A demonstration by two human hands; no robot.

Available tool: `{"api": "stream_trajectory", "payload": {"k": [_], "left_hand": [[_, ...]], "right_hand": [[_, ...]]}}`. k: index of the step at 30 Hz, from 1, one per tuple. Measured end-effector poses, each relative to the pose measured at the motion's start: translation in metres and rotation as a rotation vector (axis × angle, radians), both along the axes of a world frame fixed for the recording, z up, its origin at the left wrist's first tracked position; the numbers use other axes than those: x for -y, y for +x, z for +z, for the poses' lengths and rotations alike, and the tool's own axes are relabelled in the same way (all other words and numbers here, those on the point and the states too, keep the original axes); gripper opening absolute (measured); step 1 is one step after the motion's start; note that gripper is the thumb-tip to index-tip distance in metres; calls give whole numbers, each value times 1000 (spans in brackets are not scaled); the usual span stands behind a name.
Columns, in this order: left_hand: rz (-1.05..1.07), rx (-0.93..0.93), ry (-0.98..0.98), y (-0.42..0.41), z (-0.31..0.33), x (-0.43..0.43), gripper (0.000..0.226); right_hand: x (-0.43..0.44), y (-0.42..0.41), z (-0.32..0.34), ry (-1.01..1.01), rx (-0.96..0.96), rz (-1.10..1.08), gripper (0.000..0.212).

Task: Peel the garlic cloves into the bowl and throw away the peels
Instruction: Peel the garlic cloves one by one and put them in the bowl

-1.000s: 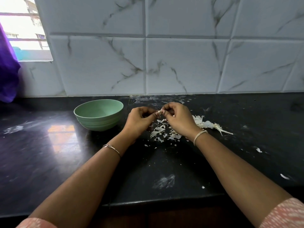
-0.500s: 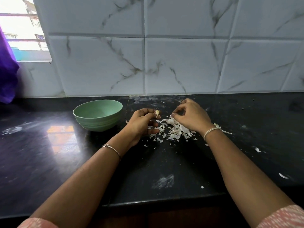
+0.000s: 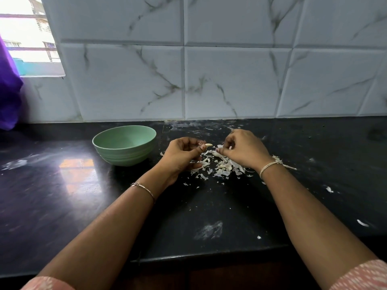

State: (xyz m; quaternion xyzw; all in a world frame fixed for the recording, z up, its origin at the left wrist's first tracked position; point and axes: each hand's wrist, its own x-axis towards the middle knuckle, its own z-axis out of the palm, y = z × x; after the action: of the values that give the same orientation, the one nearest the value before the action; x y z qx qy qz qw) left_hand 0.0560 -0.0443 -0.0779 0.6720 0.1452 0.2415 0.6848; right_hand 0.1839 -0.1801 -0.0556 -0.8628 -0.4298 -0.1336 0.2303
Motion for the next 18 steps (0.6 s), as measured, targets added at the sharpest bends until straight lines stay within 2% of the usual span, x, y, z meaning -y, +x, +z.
{"api": "stream_trajectory", "payload": {"k": [5, 7, 11, 13, 18], "left_hand": [[20, 4, 28, -1, 0, -1, 13], [26, 13, 29, -2, 0, -1, 11], [75, 13, 24, -1, 0, -3, 9], [95, 17, -5, -1, 1, -3, 10], [60, 17, -38, -3, 3, -5, 5]], "right_hand": [[2, 2, 1, 63, -33, 70, 19], [0, -1, 4, 136, -163, 178, 9], [-3, -9, 6, 300, -507, 372, 17], [-6, -10, 4, 333, -512, 398, 17], [-14, -12, -3, 389, -348, 361, 16]]}}
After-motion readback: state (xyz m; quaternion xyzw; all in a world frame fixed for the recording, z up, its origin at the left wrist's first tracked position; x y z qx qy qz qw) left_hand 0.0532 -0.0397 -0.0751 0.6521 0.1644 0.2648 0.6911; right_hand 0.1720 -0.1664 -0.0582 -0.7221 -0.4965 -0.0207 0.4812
